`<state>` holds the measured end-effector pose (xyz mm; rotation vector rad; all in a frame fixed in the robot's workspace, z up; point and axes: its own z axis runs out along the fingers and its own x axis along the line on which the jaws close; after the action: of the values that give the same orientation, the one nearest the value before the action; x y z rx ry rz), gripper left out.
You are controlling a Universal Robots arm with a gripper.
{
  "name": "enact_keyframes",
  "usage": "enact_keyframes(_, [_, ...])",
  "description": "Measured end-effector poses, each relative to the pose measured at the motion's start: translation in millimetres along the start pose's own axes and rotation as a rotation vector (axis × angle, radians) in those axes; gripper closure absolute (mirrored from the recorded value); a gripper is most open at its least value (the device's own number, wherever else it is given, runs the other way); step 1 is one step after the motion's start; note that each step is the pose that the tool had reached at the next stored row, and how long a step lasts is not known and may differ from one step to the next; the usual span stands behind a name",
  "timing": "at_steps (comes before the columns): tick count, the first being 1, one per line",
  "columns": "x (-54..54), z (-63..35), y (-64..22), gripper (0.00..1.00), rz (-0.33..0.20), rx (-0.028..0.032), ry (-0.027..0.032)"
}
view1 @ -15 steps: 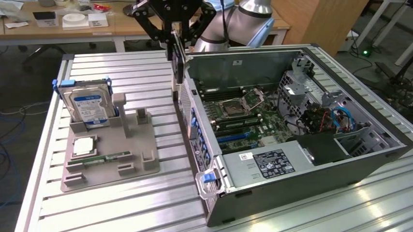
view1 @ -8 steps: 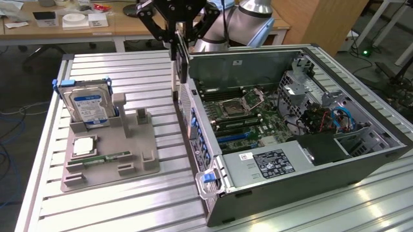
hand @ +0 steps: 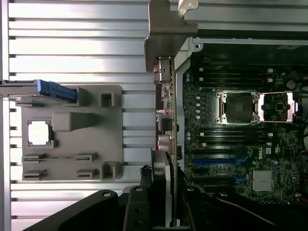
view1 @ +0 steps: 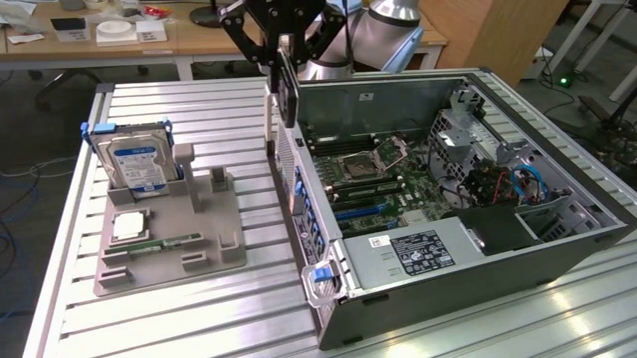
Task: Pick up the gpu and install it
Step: 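Pick up the gpu and move the gpu toward the slot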
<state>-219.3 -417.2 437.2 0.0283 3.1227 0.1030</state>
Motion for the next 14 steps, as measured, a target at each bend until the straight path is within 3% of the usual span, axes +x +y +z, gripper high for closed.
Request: enact_keyframes(14, [-16.9, 0.8, 0.2, 0.72, 0.0, 0.0, 0.0])
